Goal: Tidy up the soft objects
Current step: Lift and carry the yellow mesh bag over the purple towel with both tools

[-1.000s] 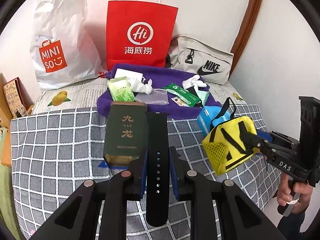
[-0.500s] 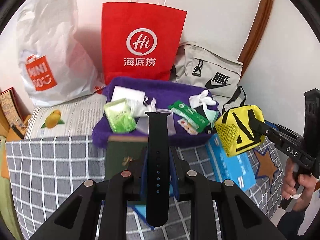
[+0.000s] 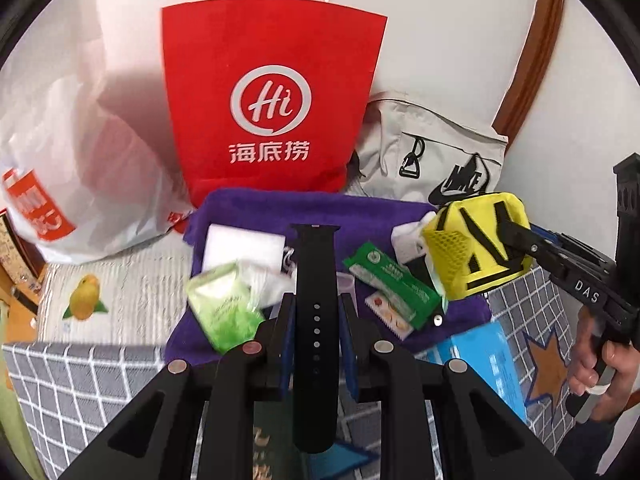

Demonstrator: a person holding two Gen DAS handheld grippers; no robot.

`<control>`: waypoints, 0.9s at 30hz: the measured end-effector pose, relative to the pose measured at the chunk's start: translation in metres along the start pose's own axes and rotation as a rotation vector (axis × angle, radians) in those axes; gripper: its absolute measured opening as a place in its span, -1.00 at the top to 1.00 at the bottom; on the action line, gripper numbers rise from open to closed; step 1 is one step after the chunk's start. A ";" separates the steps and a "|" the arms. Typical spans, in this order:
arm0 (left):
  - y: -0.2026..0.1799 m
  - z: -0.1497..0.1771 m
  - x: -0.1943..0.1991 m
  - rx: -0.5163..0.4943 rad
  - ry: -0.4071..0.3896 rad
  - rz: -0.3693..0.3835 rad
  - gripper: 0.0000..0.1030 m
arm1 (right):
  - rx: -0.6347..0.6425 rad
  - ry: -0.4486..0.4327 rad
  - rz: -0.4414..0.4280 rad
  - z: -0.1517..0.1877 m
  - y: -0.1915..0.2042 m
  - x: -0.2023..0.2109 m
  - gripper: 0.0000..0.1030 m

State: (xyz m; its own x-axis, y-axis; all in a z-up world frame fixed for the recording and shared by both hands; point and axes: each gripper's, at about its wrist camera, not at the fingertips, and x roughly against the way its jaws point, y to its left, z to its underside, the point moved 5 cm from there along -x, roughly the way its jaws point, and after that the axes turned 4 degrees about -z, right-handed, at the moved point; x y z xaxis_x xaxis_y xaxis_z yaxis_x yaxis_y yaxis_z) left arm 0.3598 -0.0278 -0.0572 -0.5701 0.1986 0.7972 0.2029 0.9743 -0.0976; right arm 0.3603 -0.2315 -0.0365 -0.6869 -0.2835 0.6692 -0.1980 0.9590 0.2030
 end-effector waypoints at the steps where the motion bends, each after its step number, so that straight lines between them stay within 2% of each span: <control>1: -0.002 -0.005 -0.005 0.003 0.001 0.001 0.62 | 0.003 0.002 0.000 -0.004 0.001 -0.005 0.45; 5: -0.004 -0.013 -0.022 0.018 0.008 0.031 0.62 | 0.022 0.022 0.003 -0.010 0.003 -0.028 0.45; 9: -0.001 -0.010 -0.048 0.037 0.039 0.059 0.62 | 0.021 0.075 -0.003 0.000 0.000 -0.055 0.44; 13: 0.002 -0.006 -0.065 0.040 0.080 0.050 0.62 | 0.022 0.133 0.011 0.011 -0.005 -0.075 0.44; 27: 0.009 -0.010 -0.087 0.066 0.086 0.025 0.62 | 0.046 0.226 0.029 0.023 -0.005 -0.102 0.43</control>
State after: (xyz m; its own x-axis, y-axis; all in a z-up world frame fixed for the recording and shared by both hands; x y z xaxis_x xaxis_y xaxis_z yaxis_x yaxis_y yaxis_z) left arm 0.4190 -0.0373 -0.1215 -0.4943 0.2156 0.8421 0.1619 0.9746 -0.1546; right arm 0.4156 -0.2074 -0.1219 -0.5194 -0.2455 0.8185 -0.2162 0.9644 0.1521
